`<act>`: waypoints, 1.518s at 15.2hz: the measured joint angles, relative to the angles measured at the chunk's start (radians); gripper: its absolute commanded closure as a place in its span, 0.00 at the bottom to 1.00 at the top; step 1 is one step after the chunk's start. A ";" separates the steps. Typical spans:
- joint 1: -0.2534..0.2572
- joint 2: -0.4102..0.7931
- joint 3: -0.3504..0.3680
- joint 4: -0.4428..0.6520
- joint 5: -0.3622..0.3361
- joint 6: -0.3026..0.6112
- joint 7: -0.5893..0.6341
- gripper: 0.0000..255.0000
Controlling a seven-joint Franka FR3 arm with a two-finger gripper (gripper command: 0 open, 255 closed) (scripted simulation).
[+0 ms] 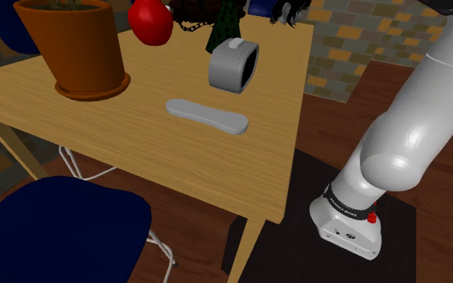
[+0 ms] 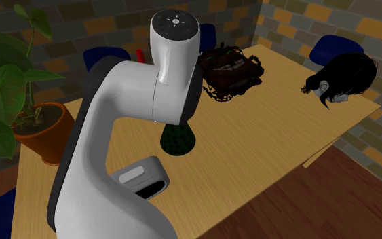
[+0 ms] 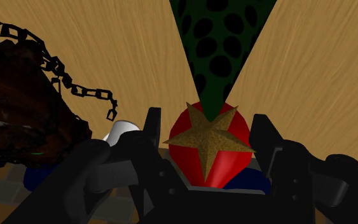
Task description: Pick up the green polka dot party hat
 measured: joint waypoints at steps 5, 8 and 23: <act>0.000 0.000 0.000 0.000 0.000 0.001 0.000 1.00; 0.000 0.000 0.000 -0.001 0.000 0.001 -0.001 1.00; -0.036 0.139 -0.021 0.370 0.057 -0.244 0.004 1.00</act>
